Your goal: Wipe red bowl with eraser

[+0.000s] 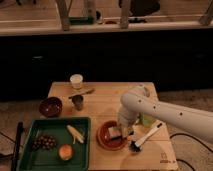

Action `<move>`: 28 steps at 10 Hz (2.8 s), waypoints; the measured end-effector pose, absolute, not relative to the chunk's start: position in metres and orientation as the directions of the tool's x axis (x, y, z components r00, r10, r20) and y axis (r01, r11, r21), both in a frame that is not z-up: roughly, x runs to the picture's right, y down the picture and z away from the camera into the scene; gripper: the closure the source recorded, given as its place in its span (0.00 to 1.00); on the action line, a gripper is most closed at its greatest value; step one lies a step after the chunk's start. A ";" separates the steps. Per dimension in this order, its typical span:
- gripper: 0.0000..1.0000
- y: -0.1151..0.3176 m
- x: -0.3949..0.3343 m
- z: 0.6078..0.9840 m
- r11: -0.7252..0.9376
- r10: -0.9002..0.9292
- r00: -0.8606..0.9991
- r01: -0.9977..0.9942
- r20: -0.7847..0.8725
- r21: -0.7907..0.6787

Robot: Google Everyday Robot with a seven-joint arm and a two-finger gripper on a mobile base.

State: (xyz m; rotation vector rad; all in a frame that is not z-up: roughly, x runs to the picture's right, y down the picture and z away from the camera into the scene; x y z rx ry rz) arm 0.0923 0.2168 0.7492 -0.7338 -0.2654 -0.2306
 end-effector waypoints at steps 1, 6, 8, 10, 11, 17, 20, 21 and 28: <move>1.00 0.219 0.092 0.750 0.719 -0.115 0.940 0.301 0.320 -0.627; 1.00 0.198 0.093 0.759 0.748 -0.108 0.937 0.296 0.331 -0.594; 1.00 0.183 0.091 0.771 0.764 -0.109 0.935 0.297 0.338 -0.573; 1.00 0.175 0.076 0.782 0.767 -0.124 0.925 0.319 0.358 -0.557; 1.00 0.176 0.068 0.783 0.761 -0.137 0.918 0.338 0.372 -0.553; 1.00 0.209 0.022 0.740 0.703 -0.246 0.823 0.515 0.512 -0.490; 1.00 0.221 0.032 0.723 0.681 -0.258 0.811 0.538 0.526 -0.496; 1.00 0.221 0.040 0.723 0.683 -0.254 0.818 0.529 0.516 -0.503; 1.00 0.190 0.087 0.764 0.717 -0.233 0.904 0.409 0.359 -0.565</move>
